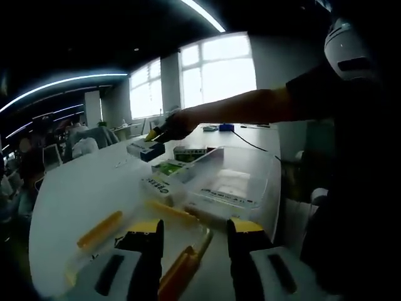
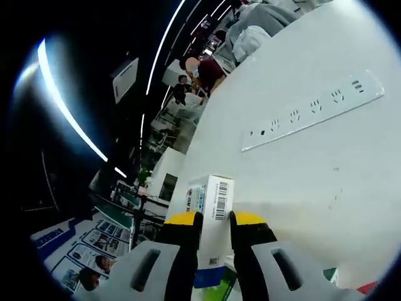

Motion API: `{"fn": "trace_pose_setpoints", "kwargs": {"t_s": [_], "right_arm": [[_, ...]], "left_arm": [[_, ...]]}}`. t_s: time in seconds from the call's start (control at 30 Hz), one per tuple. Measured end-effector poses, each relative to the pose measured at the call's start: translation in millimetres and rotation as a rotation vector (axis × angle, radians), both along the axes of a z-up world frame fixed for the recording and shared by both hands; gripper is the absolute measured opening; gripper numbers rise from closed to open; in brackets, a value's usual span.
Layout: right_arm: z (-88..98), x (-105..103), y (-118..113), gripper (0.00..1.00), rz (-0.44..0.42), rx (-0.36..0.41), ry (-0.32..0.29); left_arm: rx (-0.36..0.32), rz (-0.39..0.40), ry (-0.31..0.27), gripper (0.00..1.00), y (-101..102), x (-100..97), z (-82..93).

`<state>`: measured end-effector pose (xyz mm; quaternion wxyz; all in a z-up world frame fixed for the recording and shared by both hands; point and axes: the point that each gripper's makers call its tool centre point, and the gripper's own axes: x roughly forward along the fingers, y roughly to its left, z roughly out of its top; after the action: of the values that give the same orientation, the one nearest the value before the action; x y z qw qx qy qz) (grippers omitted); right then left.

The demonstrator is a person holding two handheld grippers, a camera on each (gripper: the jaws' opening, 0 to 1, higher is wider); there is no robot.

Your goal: Arrange the small medicine boxes into an aligned row inside the storage area until every box is upright, visible, and separated from the surrounding clutter.

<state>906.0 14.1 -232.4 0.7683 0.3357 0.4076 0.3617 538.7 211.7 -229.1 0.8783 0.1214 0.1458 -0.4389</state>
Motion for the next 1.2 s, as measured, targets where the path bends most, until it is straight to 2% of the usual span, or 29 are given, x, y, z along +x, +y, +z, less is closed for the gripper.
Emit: {"fn": "trace_pose_setpoints", "kwargs": {"t_s": [0.1,0.23,0.27,0.3,0.33,0.4,0.5,0.57,0.73,0.87,1.03,1.2], "right_arm": [[6.5,-6,2,0.17,0.003,0.018,0.014],[17.9,-22,8,0.17,0.003,0.023,-0.011],[21.5,-34,14,0.17,0.002,0.031,-0.018],[29.6,-56,23,0.17,0.013,0.051,-0.033],[32.1,-70,28,0.17,0.031,0.06,-0.027],[35.4,-84,32,0.17,0.041,0.058,-0.026],[42.9,-91,27,0.17,0.051,0.053,-0.024],[50.3,-99,31,0.17,0.058,0.082,-0.026],[60.1,-129,41,0.17,0.094,0.088,-0.038],[65.8,-157,46,0.17,0.124,0.105,-0.056],[63.0,-168,44,0.17,0.127,0.086,-0.049],[66.2,-175,48,0.17,0.118,0.085,-0.063]], "left_arm": [[-0.015,-0.007,-0.006,0.4,-3,-1.3,2.7],[-0.017,-0.013,-0.006,0.4,-6,-1.6,2.0],[-0.016,-0.012,-0.012,0.4,-6,-1.3,2.8],[-0.026,-0.015,-0.023,0.4,-7,-1.7,7.1],[-0.031,-0.017,-0.026,0.4,-7,-2.2,9.1],[-0.037,-0.017,-0.032,0.4,-6,-2.0,10.6],[-0.041,-0.015,-0.032,0.4,-6,0.5,9.4],[-0.042,-0.023,-0.032,0.4,-8,1.6,9.0],[-0.054,-0.047,-0.042,0.4,-16,2.4,16.1],[-0.06,-0.048,-0.052,0.4,-16,3.7,18.8],[-0.083,-0.035,-0.059,0.4,-13,5.3,22.5],[-0.073,-0.044,-0.057,0.4,-14,3.5,20.6]]}}
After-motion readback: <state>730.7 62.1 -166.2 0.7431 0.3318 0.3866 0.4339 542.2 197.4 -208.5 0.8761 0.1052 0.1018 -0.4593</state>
